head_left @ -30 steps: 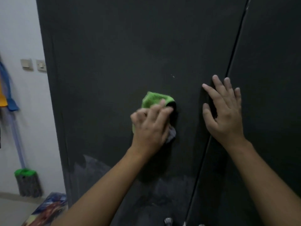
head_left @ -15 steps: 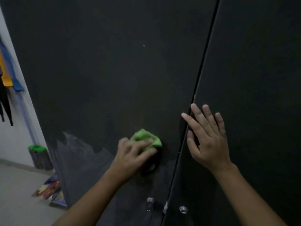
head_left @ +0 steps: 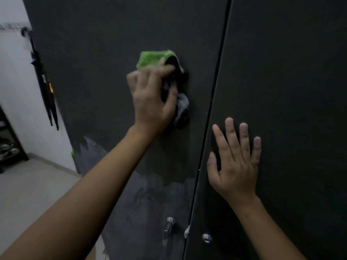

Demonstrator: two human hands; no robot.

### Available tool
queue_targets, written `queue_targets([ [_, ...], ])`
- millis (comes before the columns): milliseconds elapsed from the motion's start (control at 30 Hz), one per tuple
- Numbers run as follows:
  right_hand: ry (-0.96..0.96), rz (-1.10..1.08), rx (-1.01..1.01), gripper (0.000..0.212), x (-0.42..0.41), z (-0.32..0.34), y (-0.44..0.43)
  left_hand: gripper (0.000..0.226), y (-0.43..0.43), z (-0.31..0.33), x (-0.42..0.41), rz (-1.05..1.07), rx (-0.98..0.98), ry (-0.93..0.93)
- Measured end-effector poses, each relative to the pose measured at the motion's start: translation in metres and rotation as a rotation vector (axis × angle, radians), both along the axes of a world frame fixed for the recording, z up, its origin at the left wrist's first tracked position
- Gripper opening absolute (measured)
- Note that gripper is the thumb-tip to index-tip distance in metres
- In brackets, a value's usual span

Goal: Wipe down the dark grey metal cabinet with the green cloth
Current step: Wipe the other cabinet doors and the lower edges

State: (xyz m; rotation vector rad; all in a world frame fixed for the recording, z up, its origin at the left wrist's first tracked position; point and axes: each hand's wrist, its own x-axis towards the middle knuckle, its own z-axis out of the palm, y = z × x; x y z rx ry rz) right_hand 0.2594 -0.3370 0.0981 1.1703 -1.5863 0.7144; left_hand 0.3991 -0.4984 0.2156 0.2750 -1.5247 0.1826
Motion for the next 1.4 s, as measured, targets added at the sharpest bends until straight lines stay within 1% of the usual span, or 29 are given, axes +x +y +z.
queue_targets([
  [100, -0.016, 0.038, 0.003, 0.067, 0.001, -0.007, 0.004, 0.028, 0.015, -0.049, -0.004, -0.053, -0.075, -0.193],
  [200, -0.027, 0.033, 0.006, 0.071, 0.002, -0.018, 0.006, 0.026, 0.026, -0.100, -0.002, -0.120, -0.126, -0.344],
  [300, -0.040, 0.032, 0.040, 0.078, 0.003, -0.033, 0.008, 0.030, 0.030, -0.155, 0.005, -0.123, -0.168, -0.525],
  [400, -0.027, 0.002, 0.077, 0.086, 0.002, -0.044, 0.009, 0.029, 0.032, -0.203, 0.014, -0.104, -0.157, -0.674],
  [500, -0.011, -0.022, 0.112, 0.088, 0.002, -0.049, 0.010, 0.038, 0.030, -0.233, 0.023, -0.066, -0.176, -0.824],
  [633, -0.001, -0.036, 0.121, 0.086, 0.001, -0.049, 0.009, 0.044, 0.015, -0.245, 0.042, -0.044, -0.211, -0.975],
  [700, -0.014, -0.038, 0.112, 0.088, 0.003, -0.051, 0.008, 0.041, 0.012, -0.240, 0.047, -0.063, -0.175, -0.935],
  [733, -0.025, -0.037, 0.104, 0.089, 0.004, -0.051, 0.007, 0.036, 0.012, -0.234, 0.047, -0.086, -0.128, -0.864],
  [800, -0.057, -0.031, 0.089, 0.091, 0.009, -0.053, 0.004, 0.027, 0.020, -0.214, 0.040, -0.129, 0.011, -0.643],
  [867, -0.099, -0.018, 0.080, 0.093, 0.014, -0.054, 0.001, 0.023, 0.029, -0.193, 0.028, -0.134, 0.124, -0.447],
  [933, -0.141, 0.014, 0.077, 0.091, 0.020, -0.054, 0.000, 0.025, 0.039, -0.184, 0.015, -0.134, 0.189, -0.333],
  [967, -0.162, 0.032, 0.075, 0.090, 0.022, -0.053, -0.001, 0.025, 0.042, -0.186, 0.011, -0.136, 0.201, -0.308],
  [1033, -0.194, 0.055, 0.070, 0.089, 0.024, -0.053, -0.002, 0.027, 0.045, -0.199, 0.008, -0.147, 0.158, -0.358],
  [1167, -0.174, 0.033, 0.079, 0.087, 0.026, -0.055, -0.005, 0.030, 0.031, -0.238, 0.026, -0.134, -0.054, -0.673],
  [1233, -0.162, 0.019, 0.085, 0.084, 0.029, -0.055, -0.008, 0.034, 0.020, -0.248, 0.039, -0.114, -0.146, -0.773],
  [1300, -0.155, 0.033, 0.104, 0.080, 0.036, -0.055, -0.012, 0.030, 0.005, -0.249, 0.053, -0.104, -0.180, -0.780],
  [1400, -0.109, 0.101, 0.201, 0.079, 0.051, -0.055, -0.022, 0.025, -0.025, -0.238, 0.075, -0.066, -0.121, -0.672],
])
